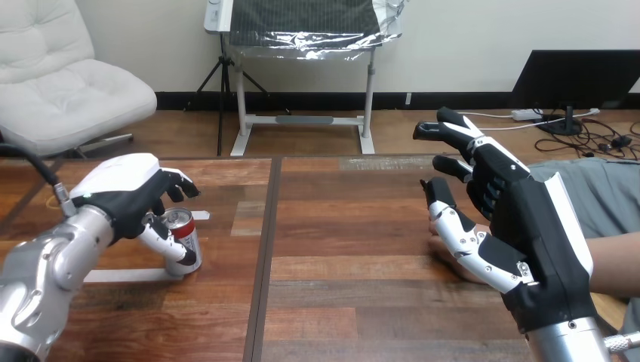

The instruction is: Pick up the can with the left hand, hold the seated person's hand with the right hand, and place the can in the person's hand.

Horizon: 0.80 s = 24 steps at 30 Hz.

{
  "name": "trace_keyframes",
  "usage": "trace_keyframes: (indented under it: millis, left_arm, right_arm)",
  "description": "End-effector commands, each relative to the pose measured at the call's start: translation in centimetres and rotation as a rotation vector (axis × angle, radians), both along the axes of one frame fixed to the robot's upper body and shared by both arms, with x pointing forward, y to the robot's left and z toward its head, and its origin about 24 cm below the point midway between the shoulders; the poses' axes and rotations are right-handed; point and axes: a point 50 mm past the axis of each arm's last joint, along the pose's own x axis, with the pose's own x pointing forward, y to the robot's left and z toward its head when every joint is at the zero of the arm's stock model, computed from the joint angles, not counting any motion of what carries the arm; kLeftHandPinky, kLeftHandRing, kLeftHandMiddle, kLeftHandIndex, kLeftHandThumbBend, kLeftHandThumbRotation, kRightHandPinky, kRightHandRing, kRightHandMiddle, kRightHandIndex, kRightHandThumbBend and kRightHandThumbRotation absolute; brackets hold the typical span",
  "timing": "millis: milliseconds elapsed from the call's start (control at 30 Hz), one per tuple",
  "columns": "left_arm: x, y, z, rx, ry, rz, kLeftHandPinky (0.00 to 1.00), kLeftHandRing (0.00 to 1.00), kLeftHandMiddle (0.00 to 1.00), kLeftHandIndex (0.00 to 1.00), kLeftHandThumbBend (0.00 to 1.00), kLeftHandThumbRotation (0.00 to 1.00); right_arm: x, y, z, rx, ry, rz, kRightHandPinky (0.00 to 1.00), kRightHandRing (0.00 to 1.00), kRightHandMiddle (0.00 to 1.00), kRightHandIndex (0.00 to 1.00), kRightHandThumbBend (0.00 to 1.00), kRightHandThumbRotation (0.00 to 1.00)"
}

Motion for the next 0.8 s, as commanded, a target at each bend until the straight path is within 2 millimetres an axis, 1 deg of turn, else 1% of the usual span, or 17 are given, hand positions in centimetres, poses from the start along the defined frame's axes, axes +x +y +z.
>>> trace_keyframes:
  millis: [0, 200, 400, 500, 767]
  left_arm:
    - [1.16, -0.75, 1.27, 0.021, -0.024, -0.024, 0.53, 0.65, 0.76, 0.77, 0.86, 0.15]
    - [1.25, -0.80, 0.99, 0.029, -0.016, -0.024, 0.49, 0.62, 0.75, 0.76, 0.86, 0.14]
    - [1.34, -0.80, 0.67, 0.040, -0.010, -0.023, 0.50, 0.62, 0.75, 0.77, 0.86, 0.14]
    - [1.35, -0.81, 0.57, 0.046, -0.009, -0.025, 0.52, 0.64, 0.75, 0.77, 0.86, 0.14]
    - [1.35, -0.83, 0.52, 0.046, -0.009, -0.025, 0.51, 0.63, 0.76, 0.77, 0.85, 0.15]
  right_arm:
    - [0.68, 0.07, 1.42, 0.002, -0.075, 0.020, 0.85, 0.93, 0.93, 0.75, 0.24, 0.00]
    - [0.65, 0.02, 1.40, 0.001, -0.075, 0.019, 0.85, 0.93, 0.92, 0.75, 0.25, 0.00]
    - [0.63, -0.03, 1.40, 0.005, -0.072, 0.020, 0.85, 0.93, 0.92, 0.75, 0.25, 0.00]
    - [0.61, -0.05, 1.41, 0.000, -0.073, 0.019, 0.84, 0.93, 0.92, 0.75, 0.26, 0.00]
    - [0.60, -0.08, 1.42, 0.003, -0.070, 0.020, 0.84, 0.93, 0.92, 0.75, 0.27, 0.00]
